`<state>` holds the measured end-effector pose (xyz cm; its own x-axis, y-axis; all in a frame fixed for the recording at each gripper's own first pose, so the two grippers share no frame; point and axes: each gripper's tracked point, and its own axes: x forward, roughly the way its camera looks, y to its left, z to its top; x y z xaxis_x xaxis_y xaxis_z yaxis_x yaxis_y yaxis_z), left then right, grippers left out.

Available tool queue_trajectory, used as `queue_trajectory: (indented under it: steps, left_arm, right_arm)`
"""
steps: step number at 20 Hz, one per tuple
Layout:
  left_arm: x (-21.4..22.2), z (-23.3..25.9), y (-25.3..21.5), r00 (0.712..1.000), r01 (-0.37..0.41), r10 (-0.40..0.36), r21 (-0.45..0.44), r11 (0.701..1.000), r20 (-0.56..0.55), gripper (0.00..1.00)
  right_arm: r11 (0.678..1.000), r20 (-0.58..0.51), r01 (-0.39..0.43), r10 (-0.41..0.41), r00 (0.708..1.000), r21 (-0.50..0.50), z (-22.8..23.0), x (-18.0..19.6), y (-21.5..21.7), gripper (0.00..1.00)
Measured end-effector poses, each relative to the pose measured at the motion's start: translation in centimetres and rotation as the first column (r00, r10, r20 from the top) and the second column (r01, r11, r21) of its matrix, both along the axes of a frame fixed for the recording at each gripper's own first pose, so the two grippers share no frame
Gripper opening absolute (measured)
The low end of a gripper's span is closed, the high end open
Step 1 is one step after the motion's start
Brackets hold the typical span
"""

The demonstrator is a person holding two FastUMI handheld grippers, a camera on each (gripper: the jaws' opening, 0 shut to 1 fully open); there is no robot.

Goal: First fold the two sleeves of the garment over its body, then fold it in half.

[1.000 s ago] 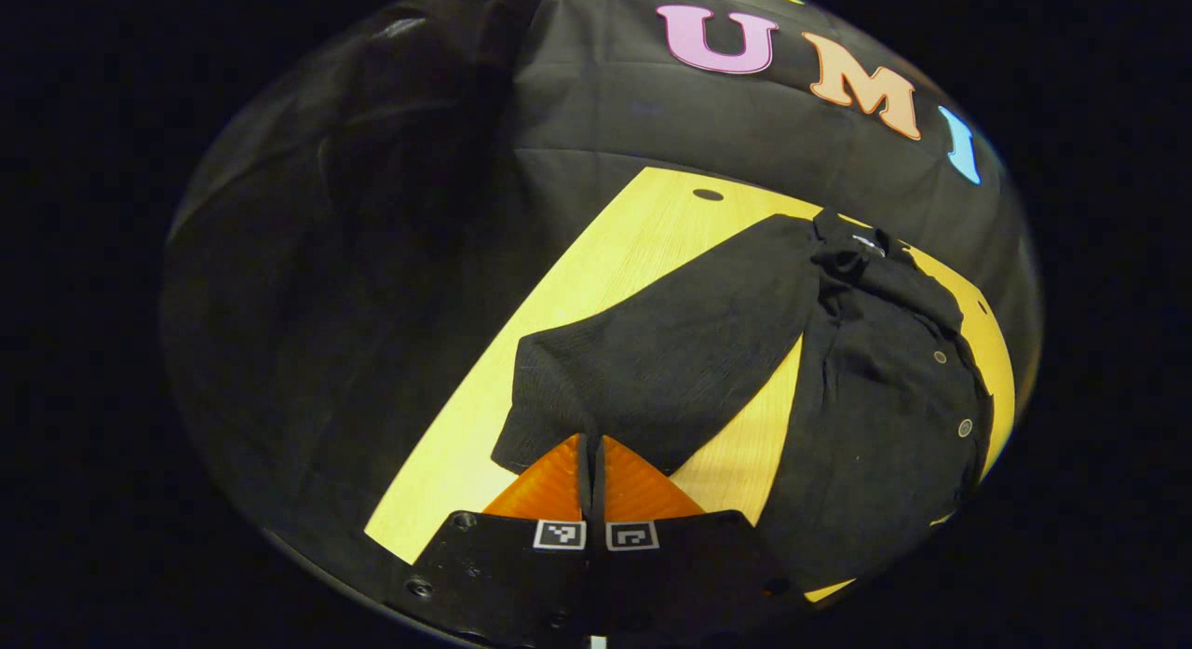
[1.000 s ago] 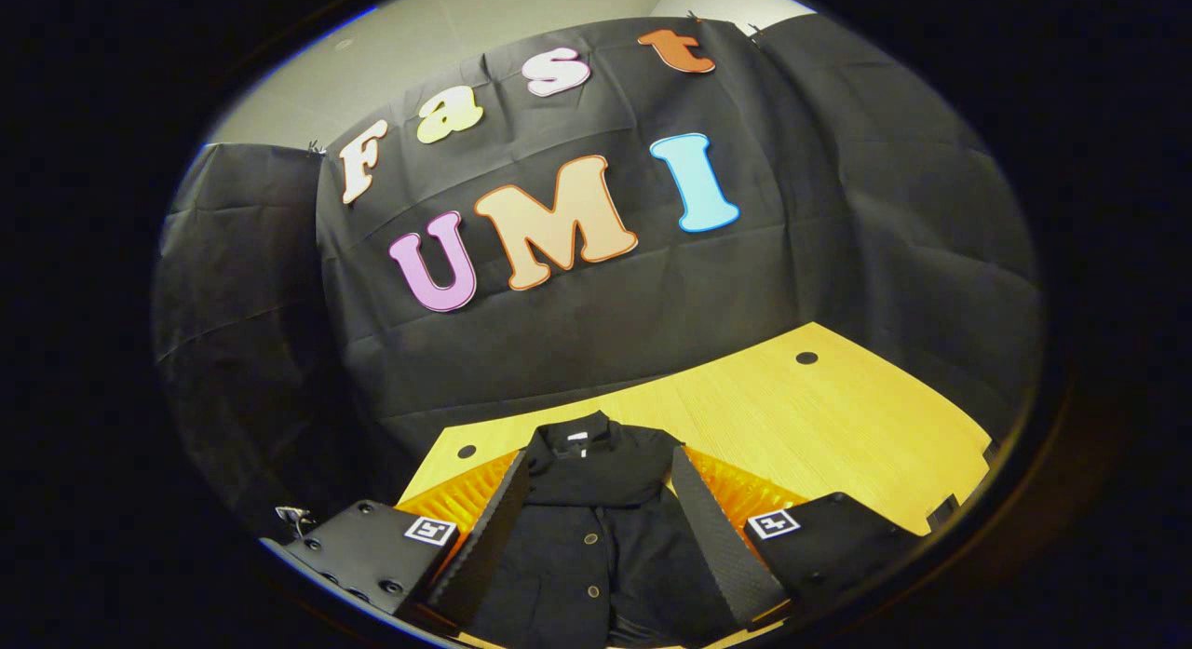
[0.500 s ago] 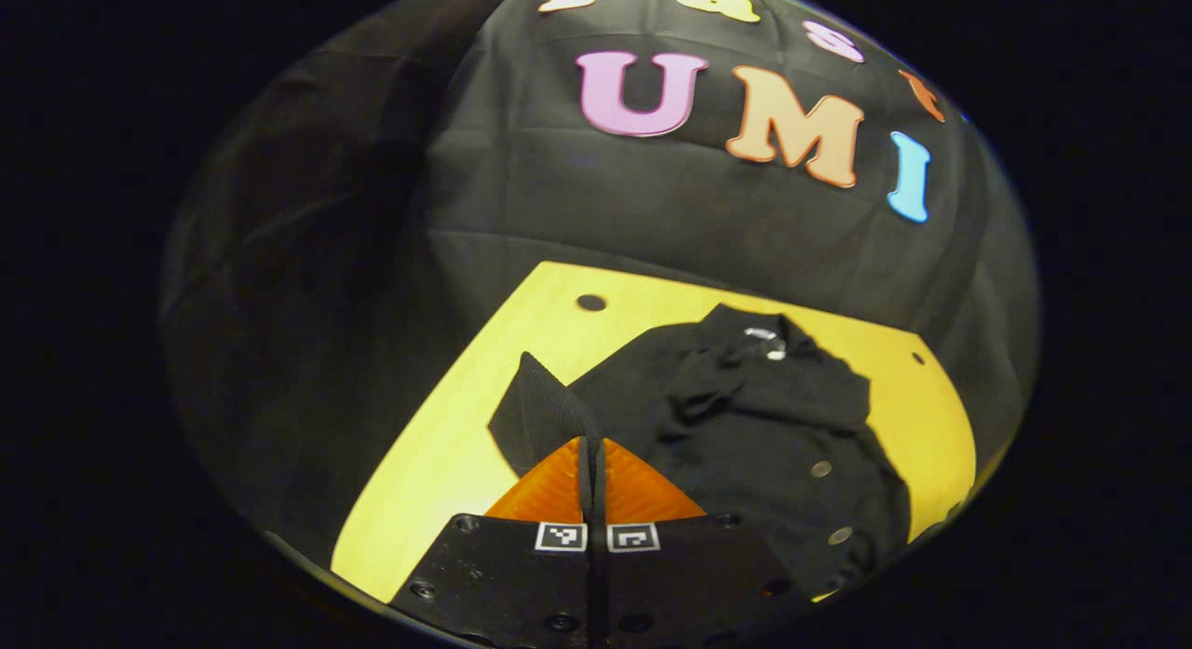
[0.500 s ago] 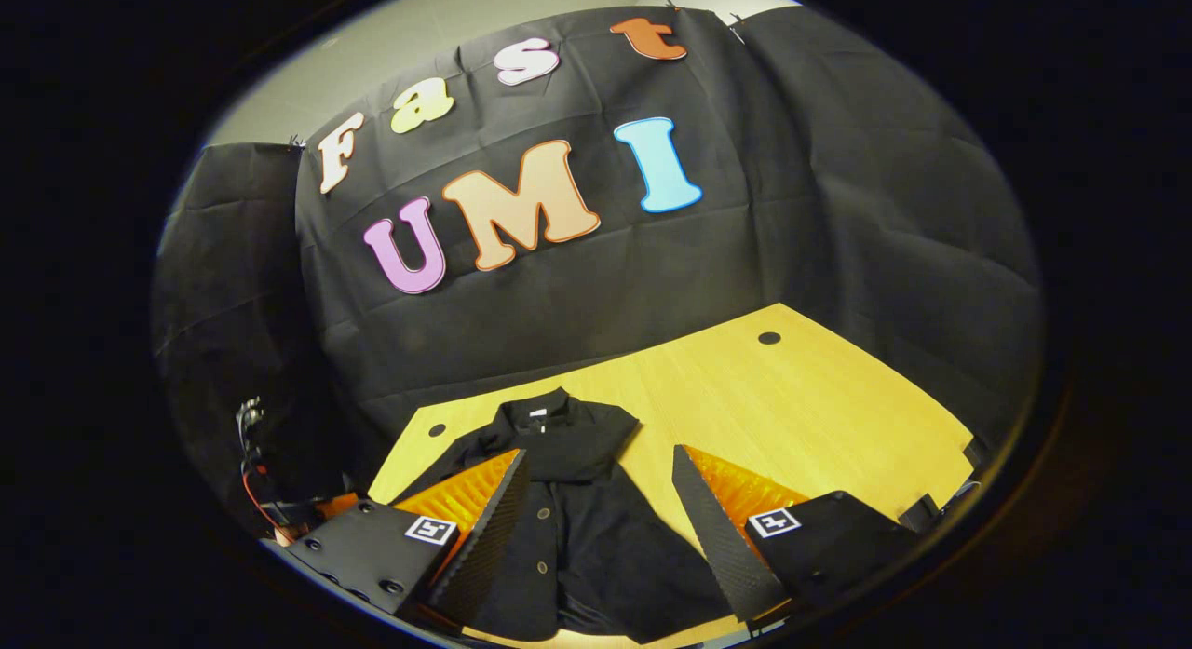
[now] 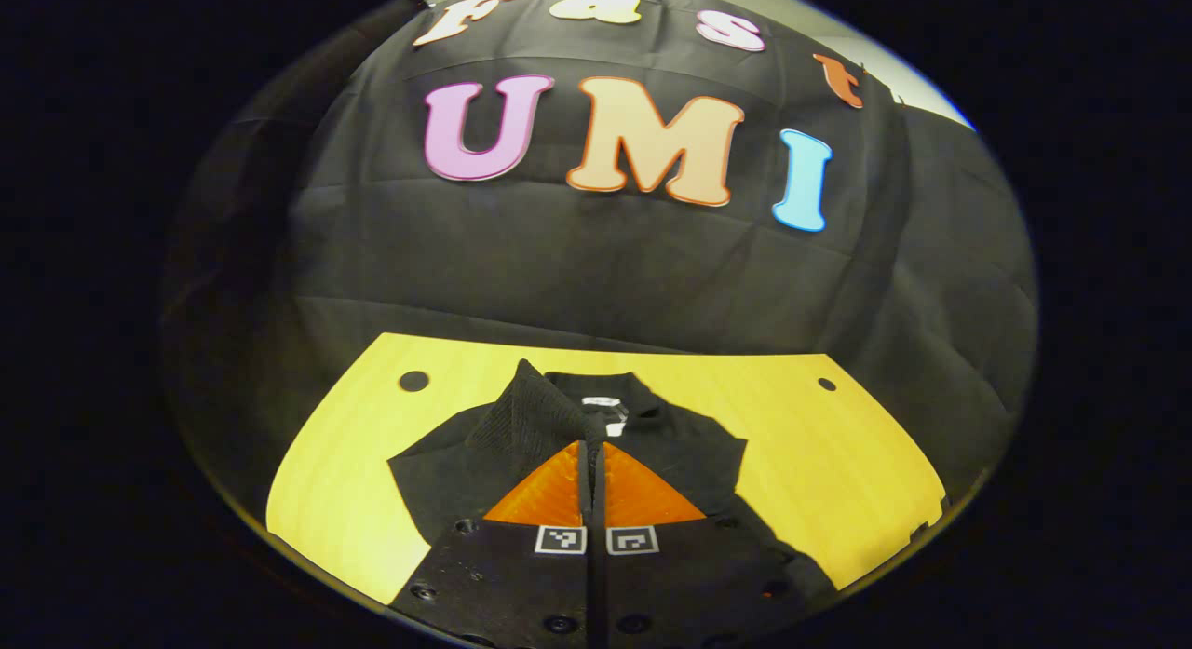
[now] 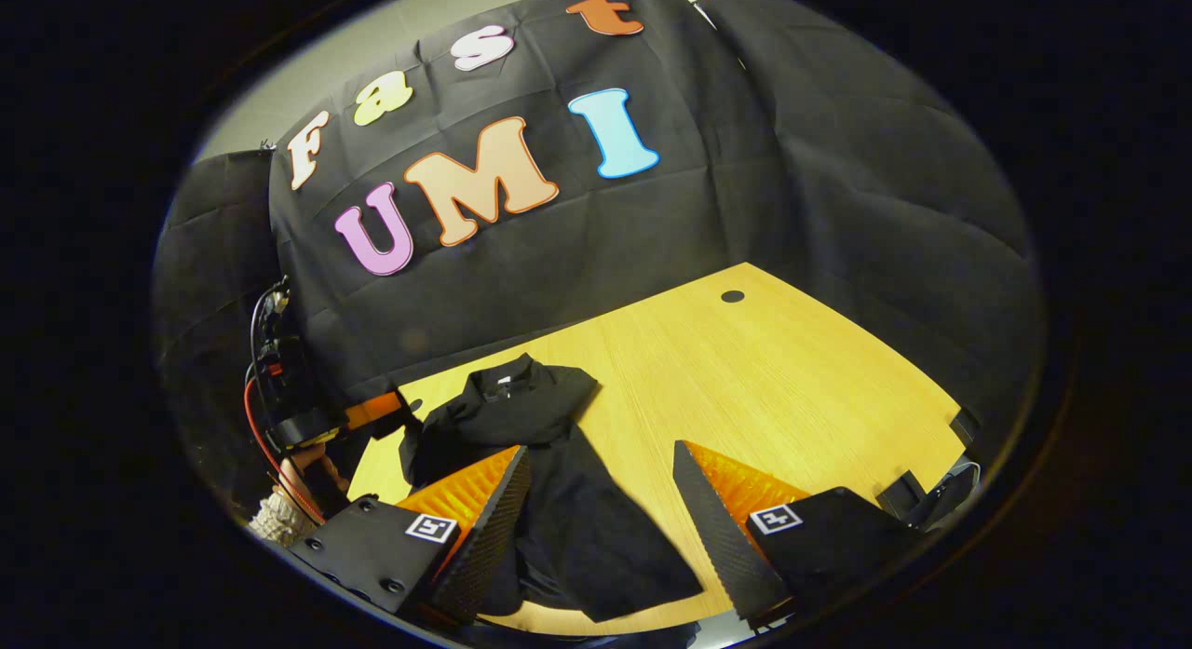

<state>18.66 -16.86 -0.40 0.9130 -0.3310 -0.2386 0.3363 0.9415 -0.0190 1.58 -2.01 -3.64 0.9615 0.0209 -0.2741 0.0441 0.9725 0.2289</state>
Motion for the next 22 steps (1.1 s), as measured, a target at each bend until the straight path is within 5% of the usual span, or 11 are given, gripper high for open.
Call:
queue_trajectory:
  steps: [9, 22]
  left_arm:
    - [3.1, -1.3, -10.5, 0.992, 0.126, -0.127, 0.065, 0.990, 0.003, 0.00]
    - [5.0, -10.3, -17.3, 0.981, 0.182, -0.168, 0.176, 0.967, -0.095, 0.00]
  right_arm:
    - [1.000, -0.074, 0.011, -0.010, 0.997, 0.012, -3.1, 0.1, -2.4, 0.98]
    - [0.999, -0.166, -0.032, 0.032, 0.986, -0.001, -8.2, 1.4, -3.2, 0.98]
